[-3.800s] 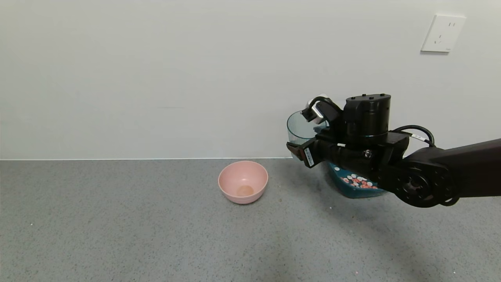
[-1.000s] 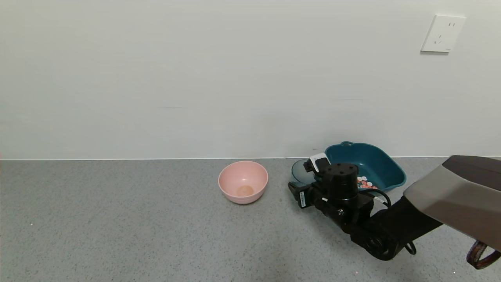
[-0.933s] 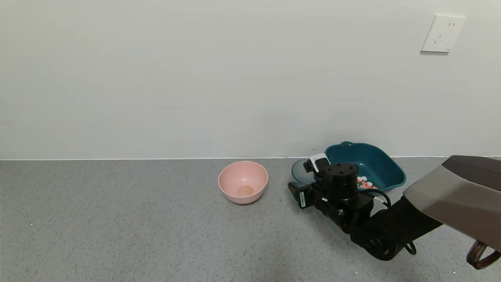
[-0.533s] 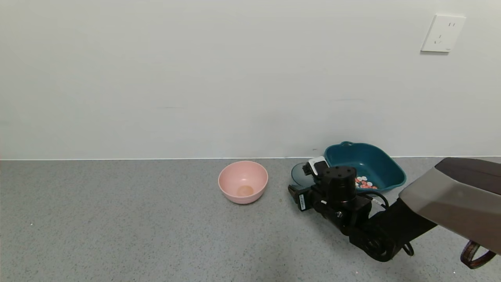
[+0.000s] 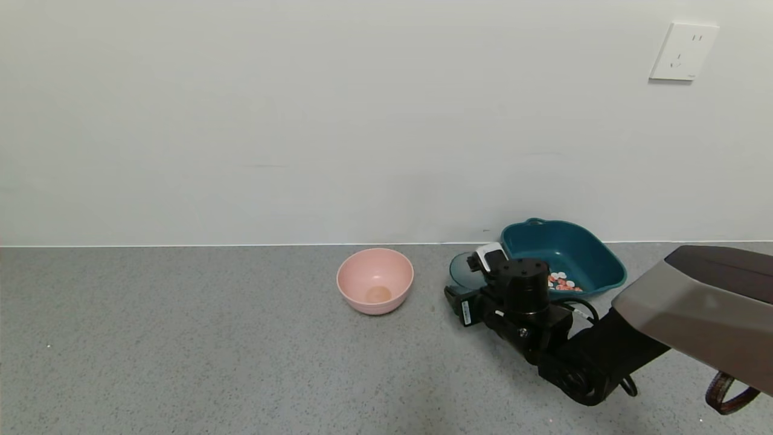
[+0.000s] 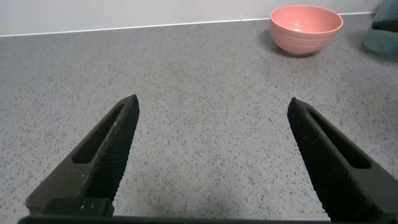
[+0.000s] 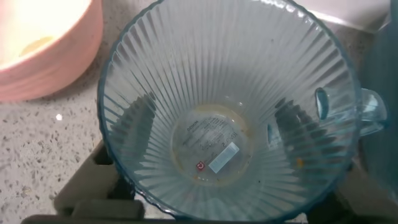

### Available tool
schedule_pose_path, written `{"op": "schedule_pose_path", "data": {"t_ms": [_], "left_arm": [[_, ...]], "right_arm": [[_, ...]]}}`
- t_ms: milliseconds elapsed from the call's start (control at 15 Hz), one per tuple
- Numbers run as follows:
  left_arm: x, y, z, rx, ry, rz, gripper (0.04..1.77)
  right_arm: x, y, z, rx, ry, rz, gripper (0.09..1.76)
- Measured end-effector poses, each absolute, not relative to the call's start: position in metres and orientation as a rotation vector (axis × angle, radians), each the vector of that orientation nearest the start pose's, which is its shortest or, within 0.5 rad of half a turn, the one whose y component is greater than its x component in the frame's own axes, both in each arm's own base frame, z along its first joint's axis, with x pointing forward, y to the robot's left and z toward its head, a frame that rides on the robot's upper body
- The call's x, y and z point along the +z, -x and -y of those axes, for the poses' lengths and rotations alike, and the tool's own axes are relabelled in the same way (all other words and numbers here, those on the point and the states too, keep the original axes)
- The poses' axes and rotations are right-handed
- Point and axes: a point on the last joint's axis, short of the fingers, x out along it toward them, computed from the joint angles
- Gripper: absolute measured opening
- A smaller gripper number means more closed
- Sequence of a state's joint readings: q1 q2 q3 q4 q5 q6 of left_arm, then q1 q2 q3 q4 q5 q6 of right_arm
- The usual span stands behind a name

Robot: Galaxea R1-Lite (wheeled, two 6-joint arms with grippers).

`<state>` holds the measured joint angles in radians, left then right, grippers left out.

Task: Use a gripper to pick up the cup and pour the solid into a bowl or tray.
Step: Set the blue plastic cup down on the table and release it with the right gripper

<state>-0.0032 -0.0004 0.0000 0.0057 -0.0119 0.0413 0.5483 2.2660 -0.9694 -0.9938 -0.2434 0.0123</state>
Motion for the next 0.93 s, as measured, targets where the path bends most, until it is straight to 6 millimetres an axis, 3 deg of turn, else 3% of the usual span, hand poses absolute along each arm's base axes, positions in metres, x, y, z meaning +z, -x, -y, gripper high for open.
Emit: {"op": "schedule_pose_path", "data": {"t_ms": [933], "left_arm": [[0.0748,0.0228,0.0002,-0.015,-0.041,-0.005,1.72]], "right_arm": [[0.0544,-0.3452,-0.2123,0.318,0.113,-0.292,1.67]]}}
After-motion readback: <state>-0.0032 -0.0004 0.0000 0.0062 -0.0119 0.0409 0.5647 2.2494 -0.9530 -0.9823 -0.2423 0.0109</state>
